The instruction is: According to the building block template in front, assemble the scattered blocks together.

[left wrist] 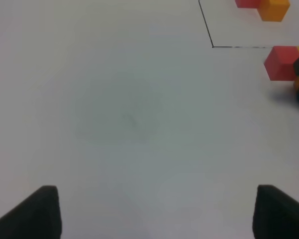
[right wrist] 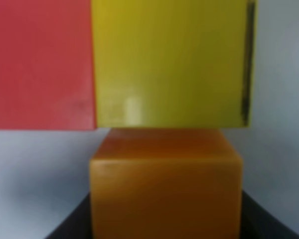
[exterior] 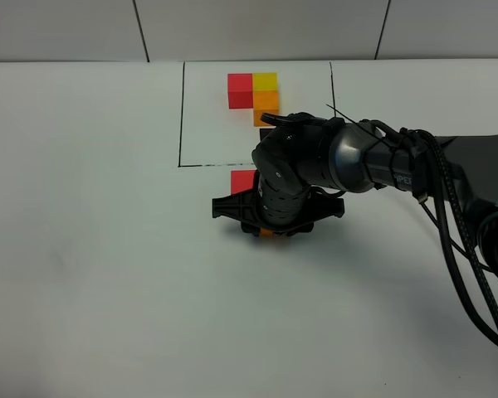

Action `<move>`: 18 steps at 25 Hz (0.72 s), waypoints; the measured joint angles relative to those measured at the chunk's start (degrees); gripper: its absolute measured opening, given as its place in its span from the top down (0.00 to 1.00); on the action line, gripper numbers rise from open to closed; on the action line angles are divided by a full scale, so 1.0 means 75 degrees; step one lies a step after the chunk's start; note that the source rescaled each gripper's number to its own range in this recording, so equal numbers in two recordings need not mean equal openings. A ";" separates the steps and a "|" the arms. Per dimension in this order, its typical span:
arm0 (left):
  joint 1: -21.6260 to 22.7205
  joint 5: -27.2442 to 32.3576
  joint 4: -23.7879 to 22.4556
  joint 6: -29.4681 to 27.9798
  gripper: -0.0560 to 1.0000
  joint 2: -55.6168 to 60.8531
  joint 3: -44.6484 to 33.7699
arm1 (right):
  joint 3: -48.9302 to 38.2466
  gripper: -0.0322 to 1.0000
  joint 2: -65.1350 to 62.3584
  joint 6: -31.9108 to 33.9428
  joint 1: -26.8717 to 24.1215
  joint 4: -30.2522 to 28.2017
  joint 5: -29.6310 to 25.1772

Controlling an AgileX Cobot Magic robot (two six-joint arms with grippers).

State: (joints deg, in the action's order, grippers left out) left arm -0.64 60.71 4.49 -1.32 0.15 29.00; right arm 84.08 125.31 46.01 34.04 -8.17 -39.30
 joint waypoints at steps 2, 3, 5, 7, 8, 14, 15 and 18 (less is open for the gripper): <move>0.0000 0.0000 0.0000 0.0000 0.27 0.0000 0.0000 | 0.0003 0.97 0.0025 0.0049 0.0000 -0.0029 0.0007; 0.0000 0.0000 0.0000 0.0000 0.27 0.0000 0.0000 | 0.0013 0.97 0.0041 0.0057 0.0000 -0.0047 -0.0004; 0.0000 0.0000 0.0000 0.0000 0.27 0.0000 0.0000 | 0.0029 0.97 0.0051 0.0078 0.0000 -0.0057 -0.0018; 0.0000 0.0000 0.0000 0.0000 0.27 0.0000 0.0000 | 0.0055 0.97 0.0059 0.0086 0.0000 -0.0074 -0.0011; 0.0000 0.0000 0.0000 0.0000 0.27 0.0000 0.0000 | 0.0062 0.97 0.0066 0.0086 0.0000 -0.0091 0.0006; 0.0000 0.0000 0.0000 0.0000 0.27 0.0000 0.0000 | 0.0062 0.97 0.0075 0.0094 0.0000 -0.0195 0.0102; 0.0000 0.0000 0.0000 0.0000 0.27 0.0000 0.0000 | 0.0062 0.97 0.0075 0.0094 0.0000 -0.0212 0.0102; 0.0000 0.0000 0.0000 0.0000 0.27 0.0000 0.0000 | 0.0062 0.97 0.0075 0.0109 0.0000 -0.0219 0.0102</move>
State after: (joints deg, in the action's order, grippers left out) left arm -0.64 60.71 4.49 -1.32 0.15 29.00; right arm 84.55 125.87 46.83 34.04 -9.81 -38.53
